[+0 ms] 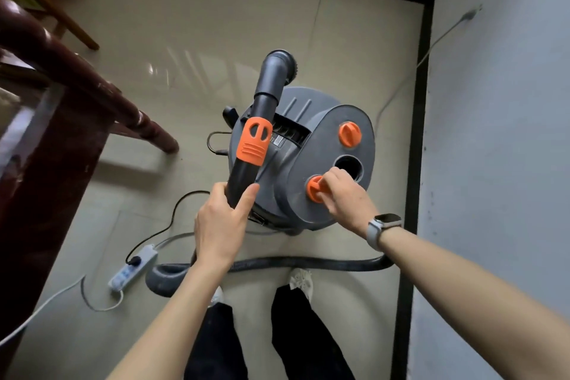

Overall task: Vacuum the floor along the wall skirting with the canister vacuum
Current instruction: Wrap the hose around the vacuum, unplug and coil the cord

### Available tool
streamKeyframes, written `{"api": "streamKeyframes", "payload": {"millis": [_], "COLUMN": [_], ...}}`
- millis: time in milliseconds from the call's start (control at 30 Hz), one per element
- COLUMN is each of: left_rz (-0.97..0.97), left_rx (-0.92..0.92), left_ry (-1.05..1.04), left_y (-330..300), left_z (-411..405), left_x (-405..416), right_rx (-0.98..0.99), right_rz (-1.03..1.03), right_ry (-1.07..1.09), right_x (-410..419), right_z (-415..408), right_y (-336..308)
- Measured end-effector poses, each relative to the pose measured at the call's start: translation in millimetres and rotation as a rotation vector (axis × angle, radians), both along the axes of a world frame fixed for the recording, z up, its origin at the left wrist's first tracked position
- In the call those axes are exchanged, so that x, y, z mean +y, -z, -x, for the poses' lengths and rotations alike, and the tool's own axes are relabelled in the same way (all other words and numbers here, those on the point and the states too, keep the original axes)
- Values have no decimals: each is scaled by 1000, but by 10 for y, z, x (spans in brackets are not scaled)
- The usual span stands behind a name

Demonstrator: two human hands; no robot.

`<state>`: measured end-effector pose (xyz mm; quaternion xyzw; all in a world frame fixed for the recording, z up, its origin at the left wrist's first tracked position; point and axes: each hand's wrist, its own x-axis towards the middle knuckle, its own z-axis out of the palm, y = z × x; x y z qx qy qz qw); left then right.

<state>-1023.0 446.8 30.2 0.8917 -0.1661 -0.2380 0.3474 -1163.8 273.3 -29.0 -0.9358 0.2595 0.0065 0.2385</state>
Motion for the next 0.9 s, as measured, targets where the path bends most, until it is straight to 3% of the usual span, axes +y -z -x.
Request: {"api": "streamKeyframes", "payload": {"millis": [100,200,267,433,533,800,900], "left_rz": [-9,-10,-11,-10,-16,-38,-46], "left_rx": [2,18,22,11,20,59,78], "left_ry": [-17,-22,-33,-58,-87,-109,-108], "left_y": [24,40,51,86,109,167,172], "left_z": [54,95,113,107,97,96,79], "left_x": [-59,-97,-139,-193,-206,-316,-349], "right_rx": [-83,-210,-93,98,140,170,172], "right_rz": [-130,-135,-152,-156,-62,147,177], "right_ry": [103,448,574,622,573,85,7], "right_x": [-249,-560,-788,-960,-925,-1083,-1140], "right_z": [-11,-153,-260,-483,-509,-350,-333], "right_y": [-60,-90,-71,58,60,65,93]}}
